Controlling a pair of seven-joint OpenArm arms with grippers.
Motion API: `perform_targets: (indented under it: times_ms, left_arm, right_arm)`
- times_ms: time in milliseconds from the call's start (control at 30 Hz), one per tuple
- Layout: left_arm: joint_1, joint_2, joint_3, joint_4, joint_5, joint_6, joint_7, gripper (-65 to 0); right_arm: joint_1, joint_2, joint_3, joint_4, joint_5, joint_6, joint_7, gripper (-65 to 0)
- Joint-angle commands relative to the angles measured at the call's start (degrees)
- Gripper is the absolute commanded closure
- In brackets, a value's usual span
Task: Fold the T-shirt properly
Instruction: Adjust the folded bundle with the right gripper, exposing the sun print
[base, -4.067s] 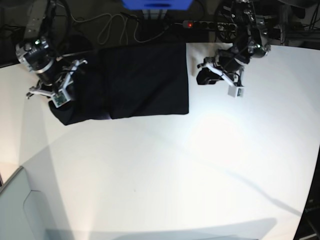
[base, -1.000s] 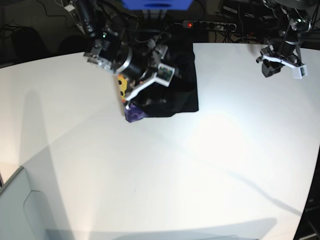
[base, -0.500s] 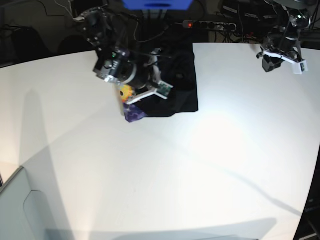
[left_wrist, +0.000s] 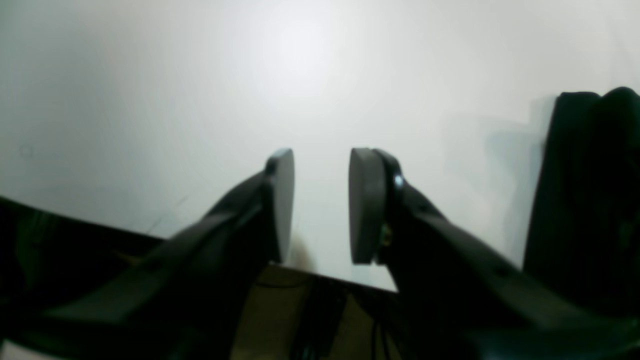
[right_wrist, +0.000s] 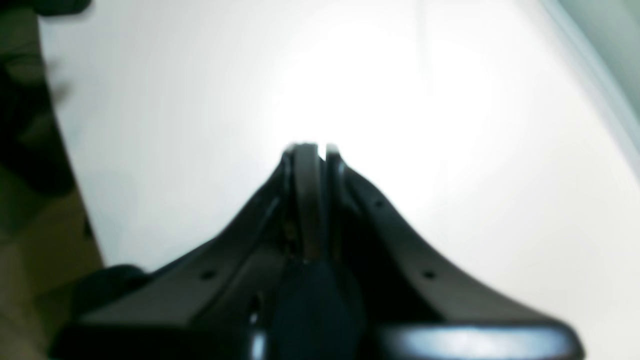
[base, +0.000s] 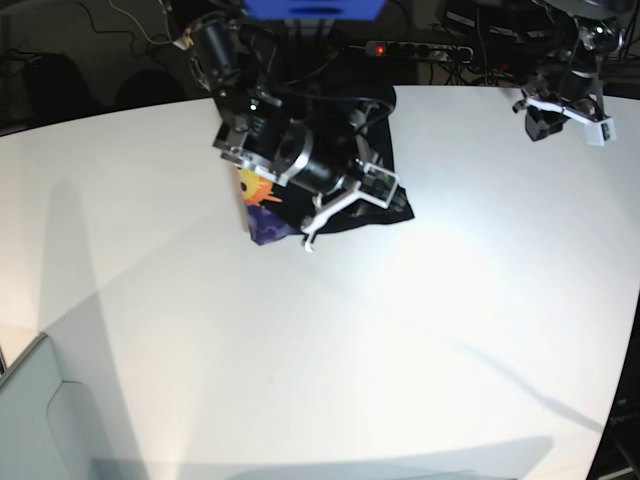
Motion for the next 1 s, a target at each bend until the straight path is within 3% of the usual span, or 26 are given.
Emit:
perform_targets:
  times_ms: [0,267,367,767,967]
  left_arm:
    - [0.4,-0.6,-0.3,1.0,-0.7,-0.4,-0.9,-18.5]
    - [0.0,-0.6,-0.3,1.0,-0.7,-0.4,-0.9,-18.5]
    - [-1.4,-0.8,-0.3,1.0,-0.7,-0.4,-0.9,-18.5]
    - [-1.6,-0.9,-0.3,1.0,-0.7,-0.4,-0.9,-18.5]
    - [-1.0,-0.9,-0.6,1.0,-0.7,-0.4,-0.9,-18.5]
  right_arm:
    - [0.6,0.1,0.2,0.4,0.4,0.9,0.4,-0.1]
    - [-3.9,5.1,1.8,-5.5,0.5,0.9,0.2,-0.1]
    - [-5.8,5.4,1.4,-7.8,0.5,0.9,0.7,-0.1]
    - [-3.6,6.1,-14.8,-8.8,0.4,0.9,0.9,-0.1]
    - [-0.8,6.0,-8.2,-6.1,0.5,0.9,0.8,-0.1]
